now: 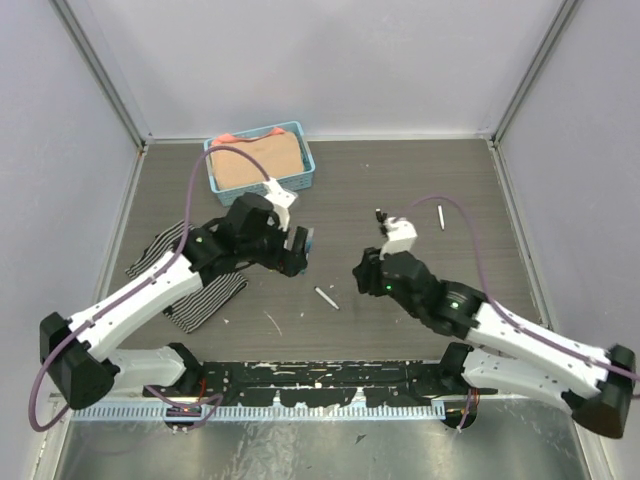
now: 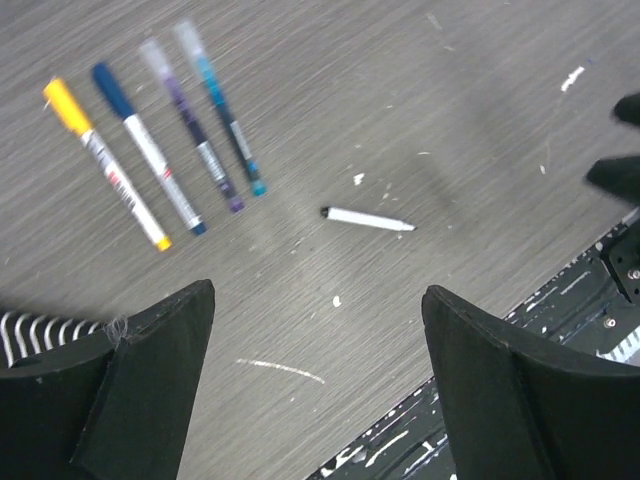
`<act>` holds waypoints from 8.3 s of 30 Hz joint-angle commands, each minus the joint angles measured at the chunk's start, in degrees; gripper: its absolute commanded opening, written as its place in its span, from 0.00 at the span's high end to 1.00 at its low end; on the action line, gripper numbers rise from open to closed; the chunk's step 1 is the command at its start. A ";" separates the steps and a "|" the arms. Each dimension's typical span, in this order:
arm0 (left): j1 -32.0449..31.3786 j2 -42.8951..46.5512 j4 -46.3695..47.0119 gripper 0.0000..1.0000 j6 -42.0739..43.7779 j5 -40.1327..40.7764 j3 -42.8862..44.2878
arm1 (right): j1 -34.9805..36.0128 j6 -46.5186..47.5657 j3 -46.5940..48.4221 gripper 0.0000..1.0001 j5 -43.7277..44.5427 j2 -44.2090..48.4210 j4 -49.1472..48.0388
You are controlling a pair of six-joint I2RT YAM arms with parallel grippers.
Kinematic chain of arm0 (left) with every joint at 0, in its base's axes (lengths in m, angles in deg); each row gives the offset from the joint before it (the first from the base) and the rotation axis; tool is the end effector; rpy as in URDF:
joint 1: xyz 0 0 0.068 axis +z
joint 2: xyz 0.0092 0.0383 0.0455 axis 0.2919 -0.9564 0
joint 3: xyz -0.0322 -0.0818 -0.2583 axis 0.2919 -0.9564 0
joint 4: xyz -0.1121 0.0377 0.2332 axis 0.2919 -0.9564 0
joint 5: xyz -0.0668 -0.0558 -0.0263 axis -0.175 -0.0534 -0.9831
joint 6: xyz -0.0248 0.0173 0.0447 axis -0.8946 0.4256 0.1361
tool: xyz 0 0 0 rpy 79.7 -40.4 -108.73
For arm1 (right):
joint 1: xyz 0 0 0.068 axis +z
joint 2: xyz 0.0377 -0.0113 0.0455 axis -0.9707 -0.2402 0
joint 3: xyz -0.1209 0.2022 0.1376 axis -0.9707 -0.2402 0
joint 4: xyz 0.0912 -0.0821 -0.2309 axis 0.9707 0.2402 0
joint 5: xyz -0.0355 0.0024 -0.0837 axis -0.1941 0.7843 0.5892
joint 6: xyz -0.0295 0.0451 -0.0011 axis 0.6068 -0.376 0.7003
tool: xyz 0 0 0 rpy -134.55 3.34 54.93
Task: Insert the pens into the pen caps
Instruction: Pick up the pen from the center of the board, then pick up the pen cap from the center of the board.
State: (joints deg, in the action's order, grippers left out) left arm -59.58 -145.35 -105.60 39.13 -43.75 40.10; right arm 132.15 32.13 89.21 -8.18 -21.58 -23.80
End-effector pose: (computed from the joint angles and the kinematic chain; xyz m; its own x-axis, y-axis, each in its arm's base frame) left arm 0.1837 -0.1705 0.3161 -0.6692 0.2162 -0.7109 0.5203 0.8194 -0.2406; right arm 0.1235 0.1597 0.2696 -0.5637 -0.0516 -0.8244 -0.3792 0.9028 0.2028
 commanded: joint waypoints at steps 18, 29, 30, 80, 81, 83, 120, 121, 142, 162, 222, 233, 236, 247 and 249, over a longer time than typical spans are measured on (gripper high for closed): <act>-13.46 -15.04 4.65 0.01 50.86 -16.46 2.01 | 0.19 -14.81 6.33 0.49 21.91 35.40 20.64; -13.29 -29.62 -7.95 0.05 71.47 -19.73 6.53 | 0.18 -16.35 7.79 0.49 23.31 40.76 26.60; -13.09 -30.78 -8.21 0.07 72.17 -19.63 7.30 | 0.17 -16.45 8.12 0.49 23.35 40.83 26.99; -12.02 -41.92 0.71 1.00 67.46 -10.55 10.06 | 0.18 -17.61 9.84 0.48 24.52 38.89 31.32; -11.99 -41.89 0.08 1.00 65.62 -10.49 10.88 | 0.18 -17.61 10.02 0.48 24.57 38.66 31.41; -12.02 -41.21 0.25 1.00 62.11 -10.81 11.79 | 0.13 -17.67 10.25 0.48 24.61 38.01 31.40; -12.25 6.49 7.99 1.00 -1.61 4.78 -1.15 | -20.44 -16.77 0.43 0.42 -28.99 6.89 -29.40; -12.30 5.82 7.74 1.00 -2.22 5.14 -0.77 | -19.98 -18.04 -0.97 0.41 -28.83 7.13 -30.70; -12.32 1.48 7.82 1.00 -2.41 -0.22 1.75 | -0.10 -23.11 -0.18 0.47 -2.75 -1.51 -33.41; -12.31 1.74 6.90 0.97 -1.62 -0.08 2.36 | -0.07 -24.88 1.78 0.86 -5.88 -5.20 -34.05; 2.08 -8.35 -7.68 1.00 4.00 -6.44 5.69 | -32.97 10.40 35.98 0.40 -21.51 -36.03 11.61; 4.31 -13.65 -13.29 1.00 1.32 -2.14 10.76 | -36.71 15.20 46.26 0.36 -22.46 -52.97 9.15; 4.44 -13.47 -13.97 1.00 2.91 -4.46 11.31 | -36.89 15.72 48.75 0.37 -21.71 -56.26 8.63; 4.47 -8.38 -13.75 1.00 4.73 2.85 10.15 | -38.56 17.39 54.14 0.46 -19.46 -62.83 8.51; 4.47 -7.76 -13.41 1.00 4.46 2.96 9.69 | -38.52 17.65 55.10 0.50 -18.89 -64.19 9.28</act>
State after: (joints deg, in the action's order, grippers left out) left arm -55.37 -155.21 -118.45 42.91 -43.12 49.46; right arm 93.97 48.19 140.35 -28.46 -84.53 -14.03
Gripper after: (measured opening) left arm 0.045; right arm 0.532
